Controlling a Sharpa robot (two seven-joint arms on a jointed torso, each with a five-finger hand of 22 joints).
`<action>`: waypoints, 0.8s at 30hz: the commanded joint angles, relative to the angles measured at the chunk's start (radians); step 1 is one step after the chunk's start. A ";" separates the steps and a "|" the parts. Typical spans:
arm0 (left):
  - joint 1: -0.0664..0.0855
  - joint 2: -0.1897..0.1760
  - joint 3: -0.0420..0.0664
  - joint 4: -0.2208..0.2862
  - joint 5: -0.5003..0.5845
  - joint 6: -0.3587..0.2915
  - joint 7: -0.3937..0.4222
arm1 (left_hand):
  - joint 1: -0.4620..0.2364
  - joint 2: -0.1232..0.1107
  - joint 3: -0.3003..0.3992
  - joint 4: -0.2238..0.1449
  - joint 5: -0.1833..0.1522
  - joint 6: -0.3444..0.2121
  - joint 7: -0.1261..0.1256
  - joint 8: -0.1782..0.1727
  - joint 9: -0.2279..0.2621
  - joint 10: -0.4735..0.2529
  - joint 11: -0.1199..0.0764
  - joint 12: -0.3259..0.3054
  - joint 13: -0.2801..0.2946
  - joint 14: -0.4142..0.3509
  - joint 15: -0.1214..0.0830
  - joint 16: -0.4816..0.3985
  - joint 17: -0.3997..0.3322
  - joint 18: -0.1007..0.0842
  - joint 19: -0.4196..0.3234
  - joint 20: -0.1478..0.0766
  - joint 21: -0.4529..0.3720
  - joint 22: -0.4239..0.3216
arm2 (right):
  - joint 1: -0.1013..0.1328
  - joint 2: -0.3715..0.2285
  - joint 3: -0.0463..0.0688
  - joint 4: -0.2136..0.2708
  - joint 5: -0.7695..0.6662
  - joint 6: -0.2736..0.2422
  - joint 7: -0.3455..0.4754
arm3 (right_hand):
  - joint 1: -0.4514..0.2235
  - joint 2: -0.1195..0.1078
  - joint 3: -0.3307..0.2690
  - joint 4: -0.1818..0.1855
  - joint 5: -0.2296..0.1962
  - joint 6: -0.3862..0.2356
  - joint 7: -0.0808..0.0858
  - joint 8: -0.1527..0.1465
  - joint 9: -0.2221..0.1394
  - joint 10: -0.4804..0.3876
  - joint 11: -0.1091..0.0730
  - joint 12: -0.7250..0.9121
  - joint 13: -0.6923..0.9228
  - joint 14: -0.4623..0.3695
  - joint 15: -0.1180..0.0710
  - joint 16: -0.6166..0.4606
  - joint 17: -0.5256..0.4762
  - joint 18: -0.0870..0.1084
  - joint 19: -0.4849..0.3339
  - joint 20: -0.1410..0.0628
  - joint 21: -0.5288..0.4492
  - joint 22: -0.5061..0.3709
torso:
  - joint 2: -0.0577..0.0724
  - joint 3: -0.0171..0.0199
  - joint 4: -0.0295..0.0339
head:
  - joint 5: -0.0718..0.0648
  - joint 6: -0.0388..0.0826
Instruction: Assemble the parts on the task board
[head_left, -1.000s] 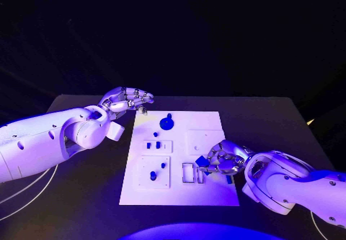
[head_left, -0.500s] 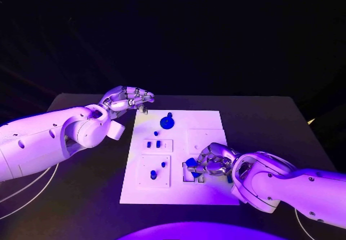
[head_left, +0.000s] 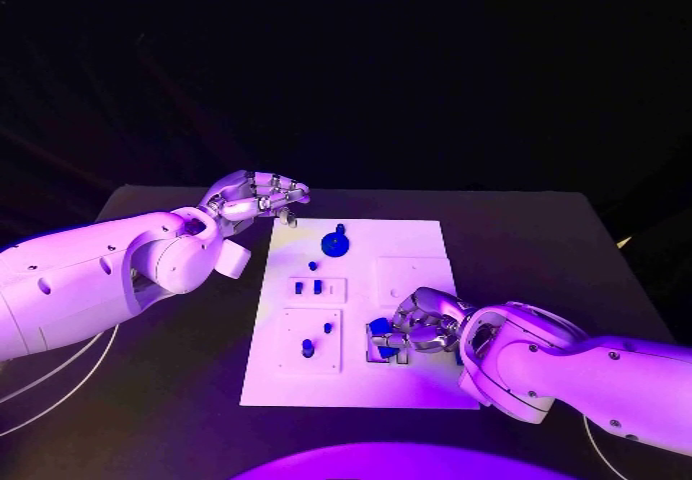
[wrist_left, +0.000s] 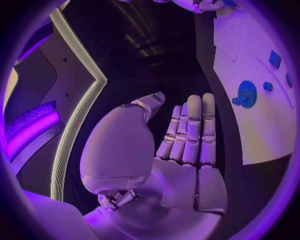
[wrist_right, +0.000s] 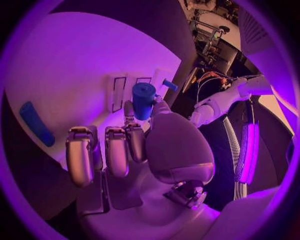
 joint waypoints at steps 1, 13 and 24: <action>0.000 0.001 0.001 0.002 -0.001 0.013 0.006 | 0.002 0.008 -0.006 0.000 0.001 -0.006 0.021 0.006 0.001 -0.008 0.000 0.006 0.002 -0.004 0.001 0.003 0.002 0.014 0.009 -0.002 -0.003 -0.002 | -0.004 0.003 -0.003 -0.002 -0.002 0.034 -0.008 | -0.009 -0.001 -0.010 -0.001 -0.008 0.056 -0.047 0.003 0.001 0.016 -0.005 0.007 0.129 0.090 -0.007 0.004 0.176 -0.020 0.088 -0.006 0.005 0.252 | 0.000 0.0001 0.0005 | 0.001 0.000; 0.000 0.000 0.001 0.002 -0.001 0.014 0.003 | 0.002 0.008 -0.007 0.000 0.001 -0.007 0.021 0.006 0.001 -0.008 0.000 0.006 0.002 -0.004 0.001 0.003 0.002 0.014 0.009 -0.002 -0.004 -0.002 | -0.005 0.006 -0.003 0.002 -0.008 0.023 -0.006 | -0.014 -0.001 -0.013 0.000 -0.011 0.057 -0.047 0.004 0.002 0.018 -0.005 0.009 0.131 0.090 -0.007 0.005 0.177 -0.020 0.088 -0.006 0.005 0.252 | 0.000 -0.0007 0.0008 | 0.004 -0.002; 0.000 0.000 0.001 0.002 -0.001 0.019 -0.001 | 0.002 0.009 -0.007 0.001 0.001 -0.007 0.021 0.006 0.002 -0.009 0.000 0.006 0.002 -0.004 0.001 0.003 0.002 0.014 0.009 -0.002 -0.005 -0.003 | -0.006 0.012 -0.003 -0.007 -0.037 0.001 -0.017 | -0.072 0.010 -0.058 0.001 -0.022 0.059 -0.048 0.013 0.004 0.018 -0.007 0.004 0.132 0.090 -0.008 0.005 0.177 -0.020 0.088 -0.007 0.006 0.252 | 0.000 -0.0001 0.0003 | 0.004 0.002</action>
